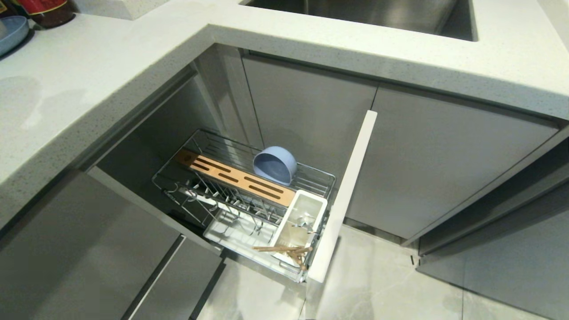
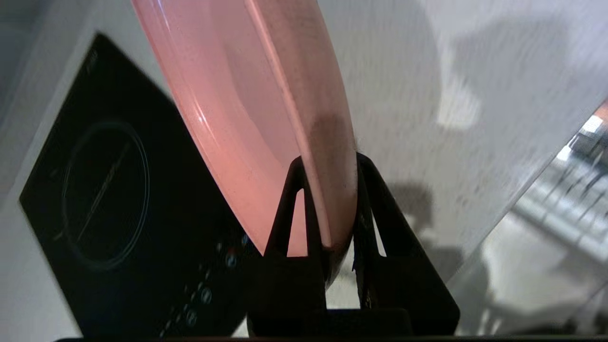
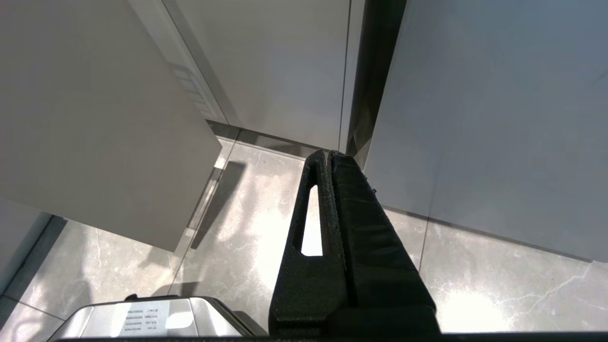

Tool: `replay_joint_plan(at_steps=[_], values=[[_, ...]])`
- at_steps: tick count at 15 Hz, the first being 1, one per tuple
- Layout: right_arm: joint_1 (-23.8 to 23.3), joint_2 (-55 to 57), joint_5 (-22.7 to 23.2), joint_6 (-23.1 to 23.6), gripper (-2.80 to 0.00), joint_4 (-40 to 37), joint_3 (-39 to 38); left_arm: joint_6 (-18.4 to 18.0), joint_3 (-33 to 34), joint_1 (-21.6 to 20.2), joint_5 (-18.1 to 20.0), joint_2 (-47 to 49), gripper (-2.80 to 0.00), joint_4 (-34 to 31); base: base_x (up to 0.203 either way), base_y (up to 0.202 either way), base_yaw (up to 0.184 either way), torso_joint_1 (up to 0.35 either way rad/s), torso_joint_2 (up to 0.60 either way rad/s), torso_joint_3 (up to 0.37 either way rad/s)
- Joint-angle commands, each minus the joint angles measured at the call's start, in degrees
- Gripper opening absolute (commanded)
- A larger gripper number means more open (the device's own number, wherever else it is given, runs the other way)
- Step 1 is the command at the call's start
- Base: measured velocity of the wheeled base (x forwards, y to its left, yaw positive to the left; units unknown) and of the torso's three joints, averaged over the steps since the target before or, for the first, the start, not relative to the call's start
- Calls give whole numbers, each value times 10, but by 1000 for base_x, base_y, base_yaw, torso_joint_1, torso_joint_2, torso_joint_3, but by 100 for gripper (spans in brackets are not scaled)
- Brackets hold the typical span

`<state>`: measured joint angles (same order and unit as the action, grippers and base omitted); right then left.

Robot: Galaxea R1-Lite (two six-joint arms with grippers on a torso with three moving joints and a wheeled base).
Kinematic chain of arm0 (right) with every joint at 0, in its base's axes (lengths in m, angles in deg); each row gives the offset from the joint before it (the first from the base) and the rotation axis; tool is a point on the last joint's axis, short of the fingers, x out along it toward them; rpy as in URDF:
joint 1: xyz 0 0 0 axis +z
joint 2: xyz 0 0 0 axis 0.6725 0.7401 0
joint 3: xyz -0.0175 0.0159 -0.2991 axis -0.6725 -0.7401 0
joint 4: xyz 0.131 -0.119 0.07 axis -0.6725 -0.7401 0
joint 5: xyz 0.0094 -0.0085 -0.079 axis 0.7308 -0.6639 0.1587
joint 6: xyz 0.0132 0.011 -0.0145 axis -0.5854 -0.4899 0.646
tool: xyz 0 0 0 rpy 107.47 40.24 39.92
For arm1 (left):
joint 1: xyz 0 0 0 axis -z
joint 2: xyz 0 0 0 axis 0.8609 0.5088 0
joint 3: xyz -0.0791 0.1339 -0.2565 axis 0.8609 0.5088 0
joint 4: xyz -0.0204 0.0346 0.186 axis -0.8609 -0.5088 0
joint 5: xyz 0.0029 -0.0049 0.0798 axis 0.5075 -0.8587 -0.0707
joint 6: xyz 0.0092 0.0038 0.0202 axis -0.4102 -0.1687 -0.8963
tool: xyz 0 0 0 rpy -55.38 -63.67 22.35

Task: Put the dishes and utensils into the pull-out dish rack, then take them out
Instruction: Take the plate out of the cupboard

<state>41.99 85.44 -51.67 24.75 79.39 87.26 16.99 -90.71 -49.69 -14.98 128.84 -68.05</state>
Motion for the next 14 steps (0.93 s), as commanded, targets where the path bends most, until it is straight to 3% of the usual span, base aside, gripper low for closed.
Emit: replay_joint_plan(at_steps=[1, 4, 7, 14], values=[[0, -2, 0, 0, -280, 0, 0, 2, -12, -3, -15, 45, -280, -37, 0, 0, 0, 0, 0, 0], [0, -2, 0, 0, -280, 0, 0, -1, -17, 2, -61, 81, -280, -60, 0, 0, 0, 0, 0, 0], [0, -2, 0, 0, -280, 0, 0, -9, -19, 7, -81, 108, -280, -82, 0, 0, 0, 0, 0, 0], [0, -2, 0, 0, -280, 0, 0, -10, -19, 18, -93, 150, -280, -98, 0, 0, 0, 0, 0, 0]])
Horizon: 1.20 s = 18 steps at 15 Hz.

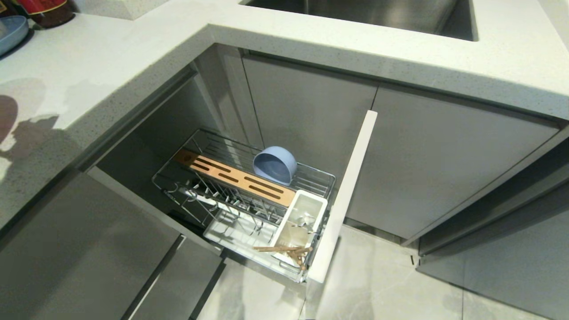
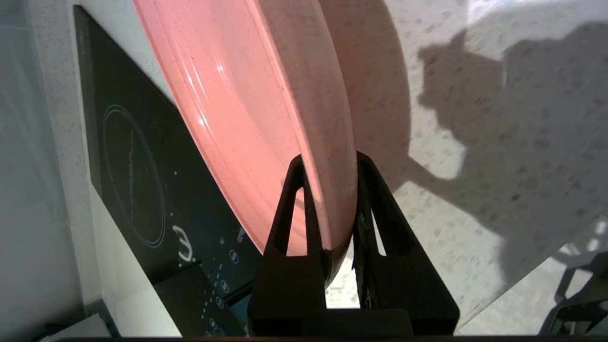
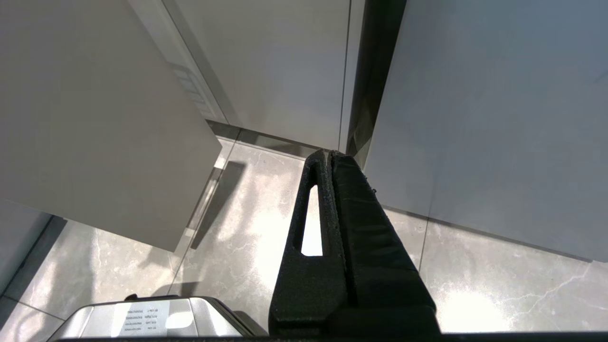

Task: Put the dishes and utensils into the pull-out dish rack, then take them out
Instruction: Take the plate out of the cupboard

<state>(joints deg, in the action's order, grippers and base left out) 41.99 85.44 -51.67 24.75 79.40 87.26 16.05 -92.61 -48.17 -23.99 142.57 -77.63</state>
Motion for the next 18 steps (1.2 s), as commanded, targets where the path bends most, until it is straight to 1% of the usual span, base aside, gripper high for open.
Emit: replay_joint_plan(at_steps=[1, 9, 10, 14, 16, 17, 18], values=[[0, -2, 0, 0, -280, 0, 0, -1, 1, 3, -3, 15, -280, -3, 0, 0, 0, 0, 0, 0], [0, -2, 0, 0, -280, 0, 0, 3, 1, 3, -1, 16, -280, 5, 0, 0, 0, 0, 0, 0], [0, -2, 0, 0, -280, 0, 0, 3, 1, 3, -1, 16, 0, 5, 0, 0, 0, 0, 0, 0], [0, -2, 0, 0, -280, 0, 0, 4, 0, 3, -1, 12, 0, 8, 0, 0, 0, 0, 0, 0], [0, -2, 0, 0, -280, 0, 0, 6, 1, 4, 1, 5, 0, 24, 0, 0, 0, 0, 0, 0], [-1, -2, 0, 0, -280, 0, 0, 6, 1, 4, 7, 2, 0, 38, 0, 0, 0, 0, 0, 0], [0, -2, 0, 0, -280, 0, 0, 7, 1, 6, 20, -4, 0, 51, 0, 0, 0, 0, 0, 0]])
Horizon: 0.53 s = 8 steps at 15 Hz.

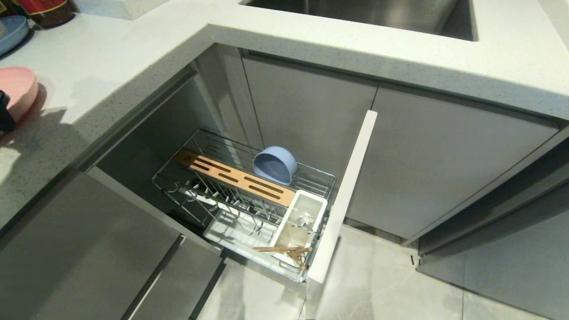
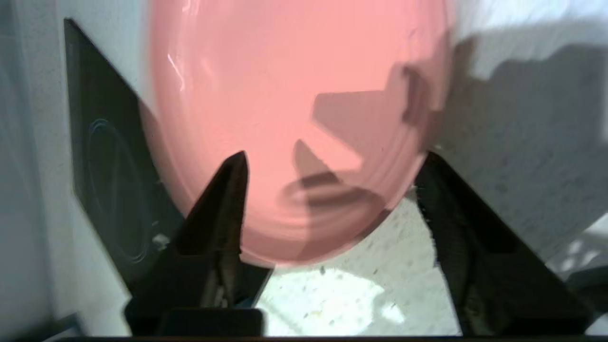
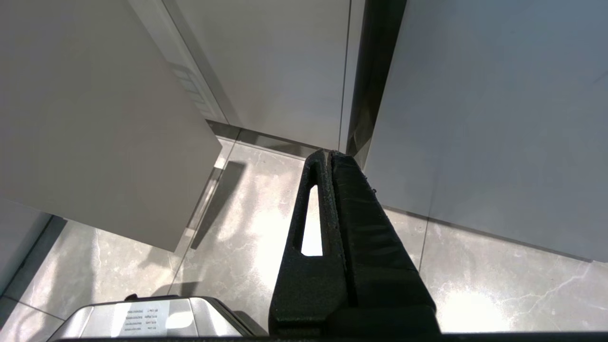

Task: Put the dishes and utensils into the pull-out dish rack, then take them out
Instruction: Take the plate out of the cupboard, then take the bowl out of the cupboard

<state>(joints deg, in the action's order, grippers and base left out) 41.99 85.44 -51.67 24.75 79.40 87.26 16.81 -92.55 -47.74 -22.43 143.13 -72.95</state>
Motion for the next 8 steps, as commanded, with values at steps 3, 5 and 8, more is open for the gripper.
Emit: replay_joint_plan(at_steps=[3, 5, 8], values=[[0, -2, 0, 0, -280, 0, 0, 50, 0, 16, 114, -36, 0, 34, 0, 0, 0, 0, 0, 0], [0, -2, 0, 0, -280, 0, 0, 131, 1, 26, 204, -57, 0, 41, 0, 0, 0, 0, 0, 0], [0, -2, 0, 0, -280, 0, 0, 273, 6, 40, 313, -94, 0, 99, 0, 0, 0, 0, 0, 0]])
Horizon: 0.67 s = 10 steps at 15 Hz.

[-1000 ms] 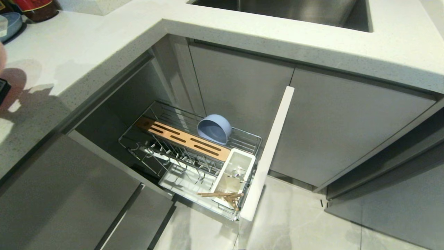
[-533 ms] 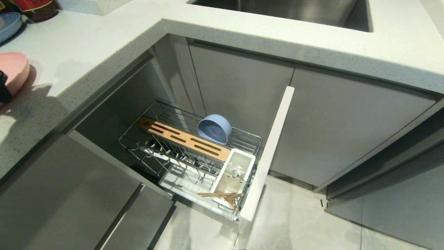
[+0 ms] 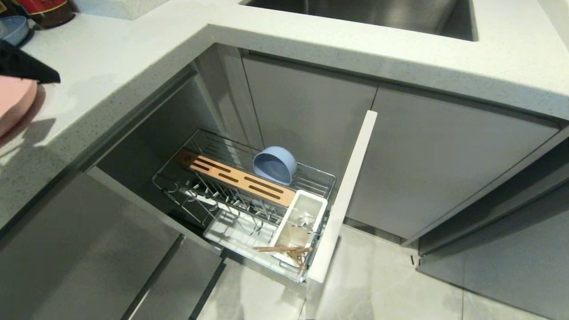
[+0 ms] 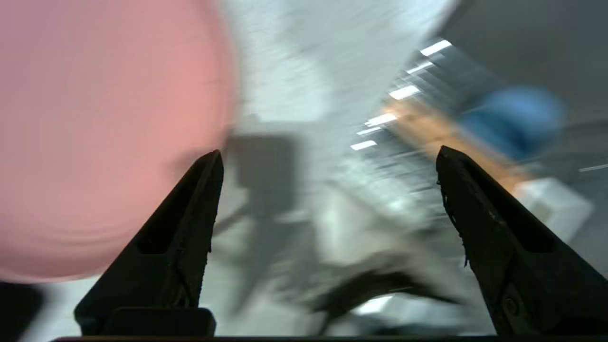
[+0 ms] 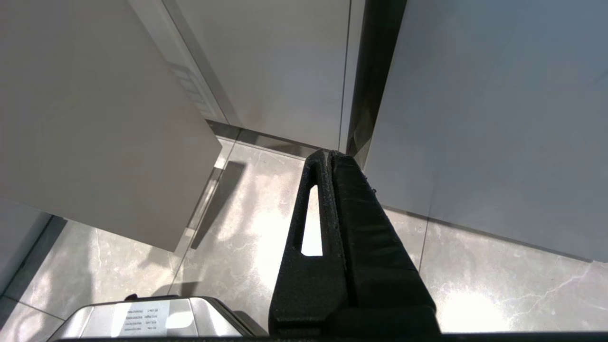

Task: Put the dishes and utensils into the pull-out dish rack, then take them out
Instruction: Take the bowl out of the cupboard

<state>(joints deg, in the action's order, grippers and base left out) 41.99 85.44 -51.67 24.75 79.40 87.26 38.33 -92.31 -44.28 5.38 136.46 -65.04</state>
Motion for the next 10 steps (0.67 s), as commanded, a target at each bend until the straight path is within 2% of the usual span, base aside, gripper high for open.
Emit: replay_joint_plan(at_steps=[1, 3, 4, 6, 10], values=[[0, -2, 0, 0, -280, 0, 0, 112, 9, 8, 58, -41, -280, 43, 0, 0, 0, 0, 0, 0], [0, -2, 0, 0, -280, 0, 0, 209, 22, 20, 114, -62, -280, 69, 0, 0, 0, 0, 0, 0], [0, -2, 0, 0, -280, 0, 0, 242, 23, 28, 133, -61, -280, 103, 0, 0, 0, 0, 0, 0], [0, -2, 0, 0, -280, 0, 0, 276, 43, 46, 143, -45, -280, 154, 0, 0, 0, 0, 0, 0], [0, -2, 0, 0, -280, 0, 0, 331, 81, 119, 143, 14, -280, 184, 0, 0, 0, 0, 0, 0]])
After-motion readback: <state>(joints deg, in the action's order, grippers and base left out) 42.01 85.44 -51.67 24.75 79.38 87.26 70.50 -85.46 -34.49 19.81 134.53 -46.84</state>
